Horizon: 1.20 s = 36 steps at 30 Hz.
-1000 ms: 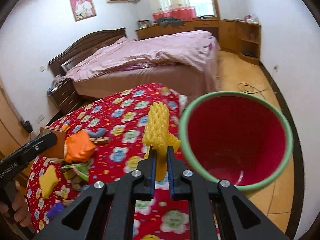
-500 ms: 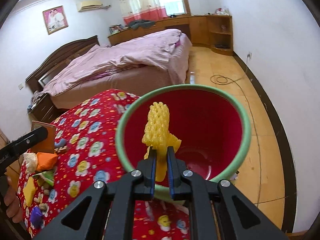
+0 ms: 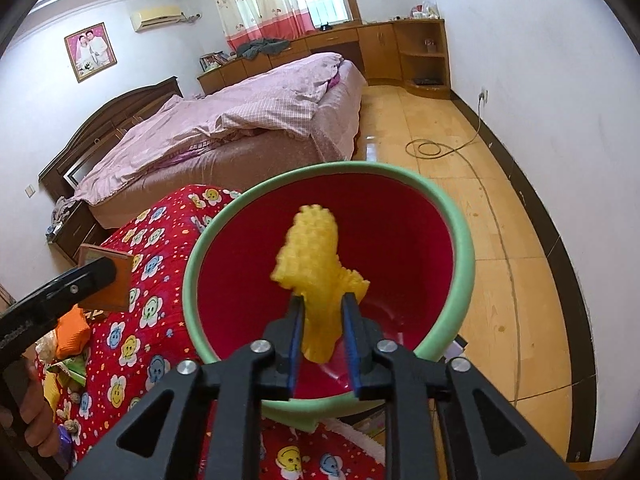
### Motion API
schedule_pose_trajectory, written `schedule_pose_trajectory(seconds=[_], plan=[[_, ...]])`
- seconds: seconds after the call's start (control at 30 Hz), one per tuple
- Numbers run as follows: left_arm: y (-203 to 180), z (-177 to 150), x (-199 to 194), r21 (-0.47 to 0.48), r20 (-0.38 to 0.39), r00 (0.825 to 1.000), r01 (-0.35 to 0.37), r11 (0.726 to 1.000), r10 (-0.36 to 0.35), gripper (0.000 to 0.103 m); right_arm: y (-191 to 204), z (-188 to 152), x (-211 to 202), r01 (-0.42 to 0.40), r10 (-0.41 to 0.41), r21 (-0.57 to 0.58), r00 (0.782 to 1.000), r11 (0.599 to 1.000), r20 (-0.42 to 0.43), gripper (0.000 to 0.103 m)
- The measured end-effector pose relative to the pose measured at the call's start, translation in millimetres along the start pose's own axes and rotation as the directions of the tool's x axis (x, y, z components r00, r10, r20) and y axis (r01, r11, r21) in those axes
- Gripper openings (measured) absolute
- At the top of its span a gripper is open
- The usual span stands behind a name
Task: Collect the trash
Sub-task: 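Carry the yellow foam net over the red bucket with the right gripper, then open the right gripper to drop the foam net into the bucket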
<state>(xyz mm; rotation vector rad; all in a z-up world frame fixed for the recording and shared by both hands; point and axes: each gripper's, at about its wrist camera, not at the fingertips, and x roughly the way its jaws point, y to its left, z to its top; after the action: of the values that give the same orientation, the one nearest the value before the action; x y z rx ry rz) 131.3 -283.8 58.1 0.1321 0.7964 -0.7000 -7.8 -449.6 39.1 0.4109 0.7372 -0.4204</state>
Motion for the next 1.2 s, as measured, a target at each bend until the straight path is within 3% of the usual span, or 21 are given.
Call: schedule_pose_trajectory(seconds=[0.07,0.47,0.73,0.83,1.2], plan=[[-5,0,3,0.007,-0.002,1.0,0.005,1.0,-0.005,0.056,-1,1,-1,0.004,-0.004,-0.005,1.0,1.0,0.01,0.033],[-23,5,26,0.037,-0.03,1.0,0.006,0.999,-0.005,0.056,-8,3,-5,0.028,-0.027,-0.024,0.999,0.999,0.036,0.052],[-36,11,48,0.059,-0.06,0.998,0.015,0.998,-0.012,0.057,-11,4,-3,0.029,-0.028,-0.023,0.999,0.999,0.036,0.059],[-38,13,53,0.065,-0.068,0.998,0.013,0.998,-0.008,0.064,-11,4,-3,0.027,-0.026,-0.022,0.999,0.999,0.033,0.061],[-37,13,41,0.051,-0.055,0.998,-0.007,0.999,0.01,0.066,-10,4,1,0.012,-0.012,-0.032,1.0,0.999,0.012,0.062]])
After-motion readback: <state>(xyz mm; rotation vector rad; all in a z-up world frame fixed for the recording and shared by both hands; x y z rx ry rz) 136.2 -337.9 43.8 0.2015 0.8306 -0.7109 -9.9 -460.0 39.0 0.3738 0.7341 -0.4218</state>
